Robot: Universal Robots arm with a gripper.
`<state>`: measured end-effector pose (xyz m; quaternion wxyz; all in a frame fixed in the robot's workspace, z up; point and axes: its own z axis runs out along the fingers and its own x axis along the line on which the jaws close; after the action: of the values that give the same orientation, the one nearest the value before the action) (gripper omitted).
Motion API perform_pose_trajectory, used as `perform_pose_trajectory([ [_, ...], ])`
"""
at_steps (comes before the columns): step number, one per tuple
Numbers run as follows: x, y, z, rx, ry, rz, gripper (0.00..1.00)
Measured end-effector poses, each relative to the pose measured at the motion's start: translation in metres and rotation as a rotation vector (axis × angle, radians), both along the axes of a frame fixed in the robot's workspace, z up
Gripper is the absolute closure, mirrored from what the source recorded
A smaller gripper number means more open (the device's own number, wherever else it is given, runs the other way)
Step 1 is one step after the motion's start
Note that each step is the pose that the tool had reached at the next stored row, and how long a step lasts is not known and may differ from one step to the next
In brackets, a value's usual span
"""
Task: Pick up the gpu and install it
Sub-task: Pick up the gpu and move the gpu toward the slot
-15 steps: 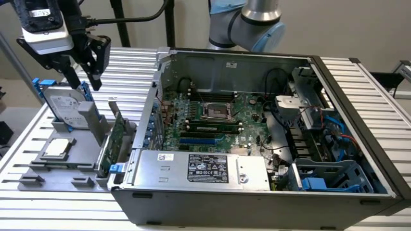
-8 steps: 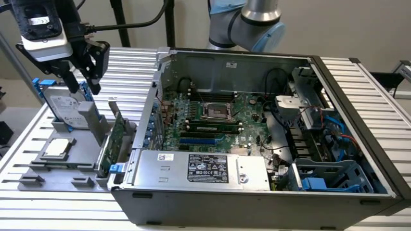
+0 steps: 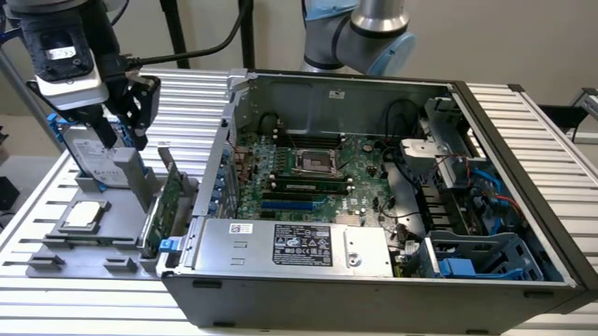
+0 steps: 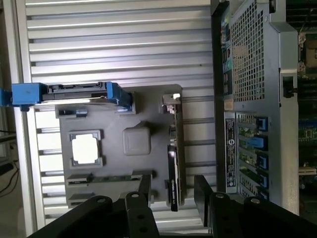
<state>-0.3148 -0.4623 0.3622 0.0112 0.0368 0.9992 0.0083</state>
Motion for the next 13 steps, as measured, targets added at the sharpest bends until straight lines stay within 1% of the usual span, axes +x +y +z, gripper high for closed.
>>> perform_pose_trajectory([
  [5,0.0,-0.0035,-0.0091,0.0,0.0,0.001,0.52],
  [13,0.0,-0.0055,-0.0236,0.0,0.0001,0.001,0.52],
])
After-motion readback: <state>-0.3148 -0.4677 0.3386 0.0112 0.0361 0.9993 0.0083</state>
